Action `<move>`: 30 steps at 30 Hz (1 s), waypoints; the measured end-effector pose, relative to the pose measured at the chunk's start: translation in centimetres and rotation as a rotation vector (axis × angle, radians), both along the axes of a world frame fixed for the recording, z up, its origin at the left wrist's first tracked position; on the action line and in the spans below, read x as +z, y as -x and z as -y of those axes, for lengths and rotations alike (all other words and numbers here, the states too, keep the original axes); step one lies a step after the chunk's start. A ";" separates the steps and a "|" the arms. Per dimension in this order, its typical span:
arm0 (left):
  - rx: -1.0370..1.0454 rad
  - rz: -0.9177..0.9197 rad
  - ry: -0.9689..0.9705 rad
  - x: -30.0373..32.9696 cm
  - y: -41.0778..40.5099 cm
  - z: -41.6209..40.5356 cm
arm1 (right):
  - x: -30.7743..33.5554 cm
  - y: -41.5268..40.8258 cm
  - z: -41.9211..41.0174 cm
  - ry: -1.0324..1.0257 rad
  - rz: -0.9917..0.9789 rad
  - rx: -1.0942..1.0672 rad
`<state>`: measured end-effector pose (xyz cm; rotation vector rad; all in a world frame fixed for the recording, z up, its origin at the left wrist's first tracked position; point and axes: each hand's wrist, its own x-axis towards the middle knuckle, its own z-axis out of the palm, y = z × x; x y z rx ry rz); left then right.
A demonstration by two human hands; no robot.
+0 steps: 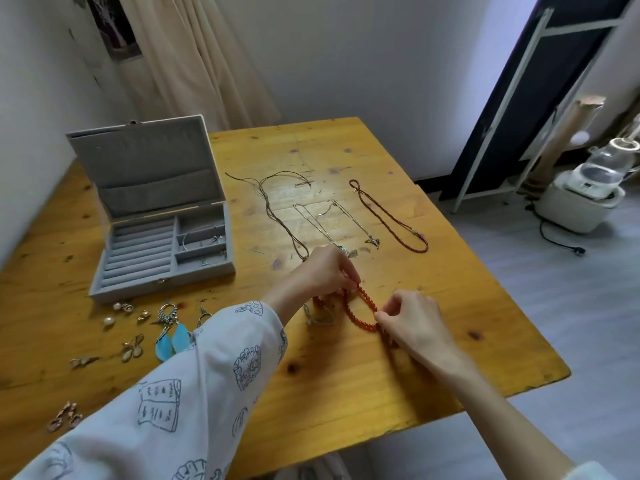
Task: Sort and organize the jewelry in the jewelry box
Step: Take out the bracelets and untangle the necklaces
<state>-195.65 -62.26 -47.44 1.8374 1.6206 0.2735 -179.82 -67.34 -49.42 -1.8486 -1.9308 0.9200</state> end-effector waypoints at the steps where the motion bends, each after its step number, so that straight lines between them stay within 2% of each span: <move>1: -0.008 -0.011 -0.009 0.0 0.0 0.0 | 0.0 0.0 0.0 -0.002 0.023 0.014; 8: -0.008 0.107 -0.019 1.6 1.4 0.2 | 0.6 0.3 -0.6 -0.037 0.123 0.043; 12: 0.034 0.188 0.016 3.5 4.4 0.9 | 1.8 2.7 -1.3 -0.145 0.056 0.095; 16: 0.100 0.180 0.020 4.9 8.8 1.9 | 2.9 7.0 -2.0 -0.202 -0.020 0.222; 20: 0.184 0.076 -0.036 4.9 13.5 2.9 | 3.4 11.8 -2.8 -0.229 -0.034 0.362; 24: 0.395 -0.071 -0.236 3.5 18.1 2.8 | 3.2 16.4 -4.4 -0.257 -0.026 0.482; 27: 0.545 -0.181 -0.367 2.4 21.0 2.0 | 2.9 19.3 -6.1 -0.274 -0.021 0.513; 30: 0.569 -0.349 -0.373 1.3 23.2 1.0 | 2.3 21.6 -7.5 -0.281 -0.012 0.510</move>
